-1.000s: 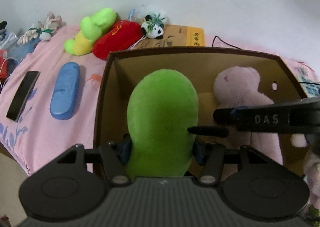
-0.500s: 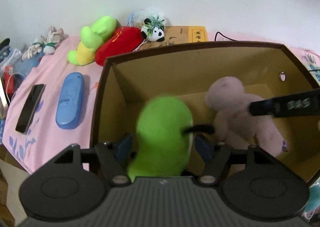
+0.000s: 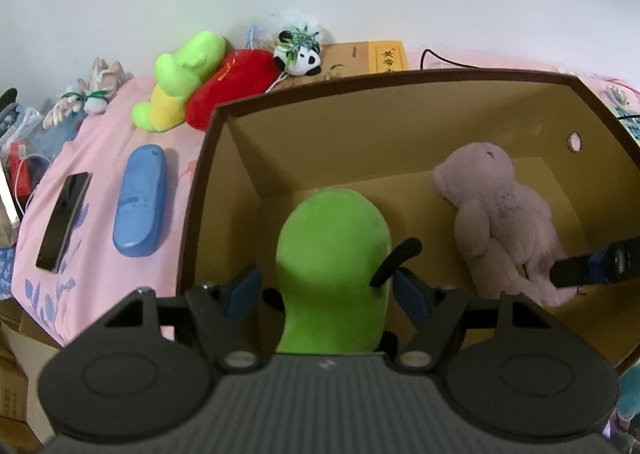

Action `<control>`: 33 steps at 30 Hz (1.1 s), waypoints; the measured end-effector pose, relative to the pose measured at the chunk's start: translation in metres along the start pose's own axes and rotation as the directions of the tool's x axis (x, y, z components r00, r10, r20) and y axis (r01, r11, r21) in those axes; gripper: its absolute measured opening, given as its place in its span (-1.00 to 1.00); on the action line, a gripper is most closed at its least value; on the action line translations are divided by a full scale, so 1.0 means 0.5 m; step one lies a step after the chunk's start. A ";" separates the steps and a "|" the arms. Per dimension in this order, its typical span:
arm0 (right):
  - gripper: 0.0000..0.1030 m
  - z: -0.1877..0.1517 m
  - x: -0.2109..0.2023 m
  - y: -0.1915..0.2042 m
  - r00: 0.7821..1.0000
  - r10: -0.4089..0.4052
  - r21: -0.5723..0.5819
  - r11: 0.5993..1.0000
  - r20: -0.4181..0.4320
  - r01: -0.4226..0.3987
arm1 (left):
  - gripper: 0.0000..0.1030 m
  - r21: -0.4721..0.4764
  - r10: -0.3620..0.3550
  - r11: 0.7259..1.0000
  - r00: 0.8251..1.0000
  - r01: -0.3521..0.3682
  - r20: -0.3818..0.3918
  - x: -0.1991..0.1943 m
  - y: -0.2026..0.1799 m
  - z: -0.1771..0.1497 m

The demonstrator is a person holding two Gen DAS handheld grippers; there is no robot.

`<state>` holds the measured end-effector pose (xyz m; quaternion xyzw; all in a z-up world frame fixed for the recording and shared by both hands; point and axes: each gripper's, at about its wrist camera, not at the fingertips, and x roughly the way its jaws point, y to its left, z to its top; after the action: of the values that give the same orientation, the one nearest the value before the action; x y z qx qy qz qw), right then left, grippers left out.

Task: Organize soft objects
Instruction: 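Open the left gripper over the box while the right gripper releases the teddy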

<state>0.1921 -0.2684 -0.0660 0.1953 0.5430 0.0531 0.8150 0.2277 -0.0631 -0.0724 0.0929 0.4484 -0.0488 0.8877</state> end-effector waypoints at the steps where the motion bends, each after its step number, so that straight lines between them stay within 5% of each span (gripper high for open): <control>1: -0.55 -0.003 0.000 0.004 1.000 -0.002 0.009 1.000 -0.011 0.002 | 0.46 0.001 -0.002 1.000 1.000 0.002 -0.005 -0.001 -0.001 -0.002; 6: -0.52 -0.020 -0.033 0.018 0.996 -0.022 -0.045 0.999 0.087 0.026 | 0.40 -0.037 -0.035 0.999 0.999 0.034 -0.016 -0.016 0.007 -0.006; 11: -0.52 -0.027 -0.101 0.023 0.983 0.045 -0.042 0.998 0.178 -0.038 | 0.47 -0.057 -0.050 0.997 0.998 0.053 0.048 -0.078 0.025 -0.001; 18: -0.49 -0.091 -0.201 0.045 0.941 0.046 -0.126 0.992 0.334 -0.003 | 0.80 -0.078 -0.055 0.995 0.992 0.065 0.118 -0.163 0.038 0.000; 33: -0.48 -0.217 -0.274 0.047 0.856 0.035 -0.024 0.999 0.515 -0.026 | 0.91 -0.027 -0.012 0.999 0.983 0.017 0.185 -0.284 0.050 -0.065</control>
<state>0.0415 -0.2598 0.0251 0.2042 0.3016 0.0163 0.9312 0.1222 -0.0315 0.0260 0.0719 0.3653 -0.0571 0.9264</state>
